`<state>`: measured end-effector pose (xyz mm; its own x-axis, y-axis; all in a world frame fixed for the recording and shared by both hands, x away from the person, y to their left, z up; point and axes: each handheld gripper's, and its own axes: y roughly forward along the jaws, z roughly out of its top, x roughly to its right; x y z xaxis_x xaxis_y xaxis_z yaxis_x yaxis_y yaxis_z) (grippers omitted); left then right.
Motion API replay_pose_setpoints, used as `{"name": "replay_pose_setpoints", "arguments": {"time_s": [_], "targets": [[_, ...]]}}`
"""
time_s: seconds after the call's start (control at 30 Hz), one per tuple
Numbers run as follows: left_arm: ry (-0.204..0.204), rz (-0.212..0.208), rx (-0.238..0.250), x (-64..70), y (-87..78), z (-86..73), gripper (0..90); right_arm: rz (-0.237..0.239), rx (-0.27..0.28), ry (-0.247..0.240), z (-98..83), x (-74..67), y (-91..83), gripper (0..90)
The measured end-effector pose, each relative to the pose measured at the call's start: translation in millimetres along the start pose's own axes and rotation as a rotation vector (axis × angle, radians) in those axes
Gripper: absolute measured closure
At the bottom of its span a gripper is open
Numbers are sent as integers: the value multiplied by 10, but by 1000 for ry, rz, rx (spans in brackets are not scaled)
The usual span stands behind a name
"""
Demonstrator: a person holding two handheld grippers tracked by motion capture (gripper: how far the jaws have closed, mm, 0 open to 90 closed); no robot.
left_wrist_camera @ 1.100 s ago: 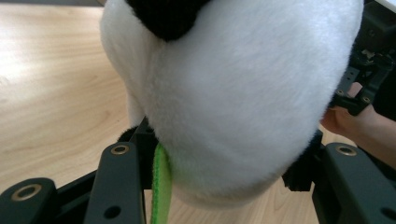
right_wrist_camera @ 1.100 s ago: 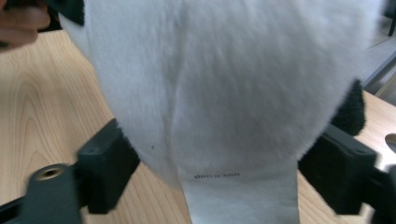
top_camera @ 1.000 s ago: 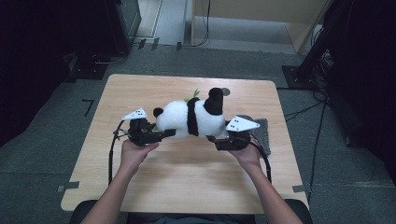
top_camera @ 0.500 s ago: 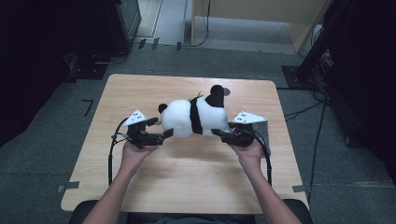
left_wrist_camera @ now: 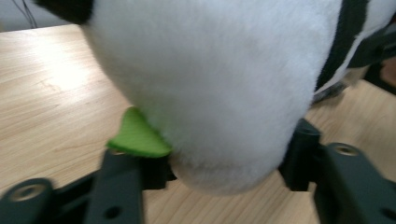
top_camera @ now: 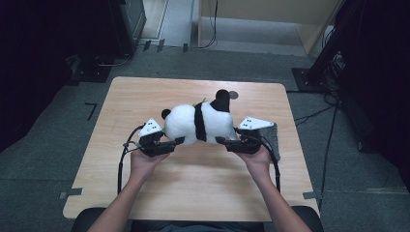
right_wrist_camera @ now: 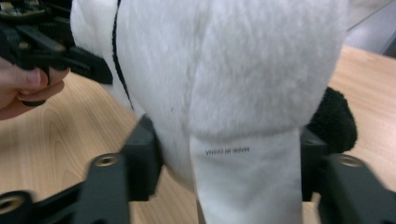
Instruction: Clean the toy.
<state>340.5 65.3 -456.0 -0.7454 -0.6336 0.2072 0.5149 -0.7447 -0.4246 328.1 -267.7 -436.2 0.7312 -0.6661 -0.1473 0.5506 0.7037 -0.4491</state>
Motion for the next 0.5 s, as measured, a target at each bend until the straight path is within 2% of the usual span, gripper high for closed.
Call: {"name": "replay_pose_setpoints", "arguments": {"time_s": [0.1,0.2,0.27,0.37,0.47,0.5], "targets": [[-57,-39,15,-46,-32,23,559,20,15,-5,-9,49,-8,322],[-120,-64,26,-134,-75,39,581,45,21,-8,-15,93,-29,304],[-141,-61,28,-196,-122,50,589,40,8,-43,-19,97,-62,366],[-155,-66,41,-265,-204,80,591,-16,0,-110,-47,107,-128,513],[-153,-109,26,-272,-235,106,583,-72,-4,-128,-95,150,-143,623],[-155,-128,6,-264,-220,110,578,-77,-4,-131,-104,160,-138,640]]}}
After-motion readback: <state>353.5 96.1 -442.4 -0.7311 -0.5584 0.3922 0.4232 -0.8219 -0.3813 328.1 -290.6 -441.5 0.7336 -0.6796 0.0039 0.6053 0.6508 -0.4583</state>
